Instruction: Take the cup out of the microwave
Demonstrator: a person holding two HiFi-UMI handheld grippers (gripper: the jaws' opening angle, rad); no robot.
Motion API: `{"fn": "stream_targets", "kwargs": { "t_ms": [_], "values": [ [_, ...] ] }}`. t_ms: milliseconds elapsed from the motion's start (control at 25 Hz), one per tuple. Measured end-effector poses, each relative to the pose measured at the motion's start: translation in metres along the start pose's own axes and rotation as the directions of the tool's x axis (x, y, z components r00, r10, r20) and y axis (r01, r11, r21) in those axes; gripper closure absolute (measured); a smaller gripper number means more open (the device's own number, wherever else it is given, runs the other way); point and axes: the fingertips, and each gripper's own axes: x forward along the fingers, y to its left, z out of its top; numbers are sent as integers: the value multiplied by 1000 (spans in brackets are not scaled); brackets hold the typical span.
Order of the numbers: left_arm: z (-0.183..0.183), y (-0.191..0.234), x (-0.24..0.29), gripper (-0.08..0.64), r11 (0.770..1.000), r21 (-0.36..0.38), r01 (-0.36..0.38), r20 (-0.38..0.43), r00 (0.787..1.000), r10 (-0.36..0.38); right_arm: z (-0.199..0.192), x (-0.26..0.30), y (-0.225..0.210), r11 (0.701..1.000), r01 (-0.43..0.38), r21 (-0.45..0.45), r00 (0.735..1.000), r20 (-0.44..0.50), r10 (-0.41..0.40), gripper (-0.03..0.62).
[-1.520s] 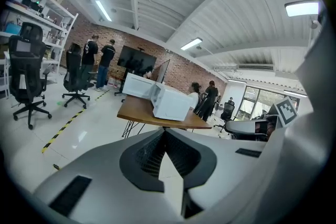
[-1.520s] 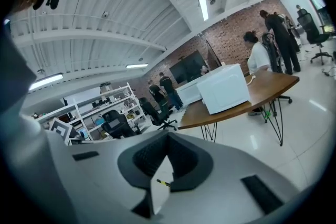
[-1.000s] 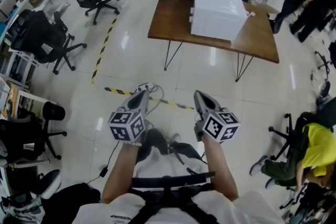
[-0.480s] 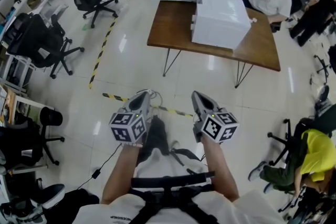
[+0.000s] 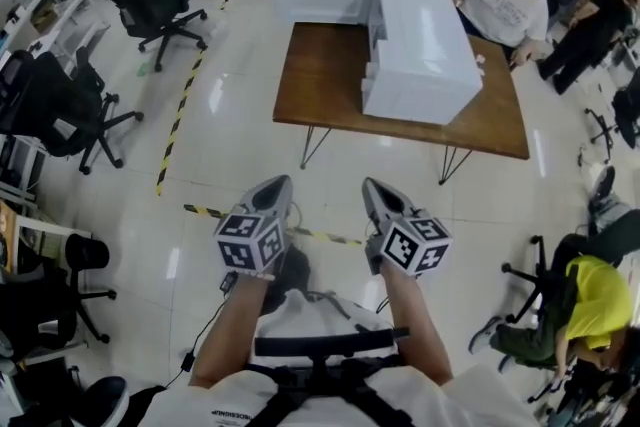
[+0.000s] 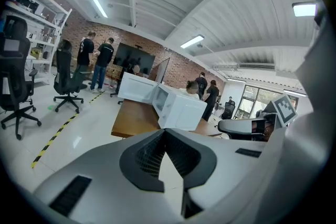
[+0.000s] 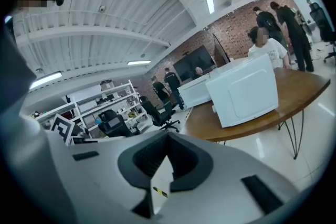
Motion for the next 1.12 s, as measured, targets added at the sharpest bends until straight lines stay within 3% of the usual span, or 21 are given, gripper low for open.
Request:
{"fn": "stream_targets", "kwargs": {
  "t_ms": [640, 1120],
  "values": [
    [73, 75, 78, 558, 997, -9, 79, -20, 997, -79, 63, 110, -8, 996, 85, -10, 996, 17, -84, 588],
    [86, 99, 121, 558, 987, 2, 160, -71, 985, -160, 82, 150, -9, 991, 137, -6, 990, 37, -137, 588]
  ]
}}
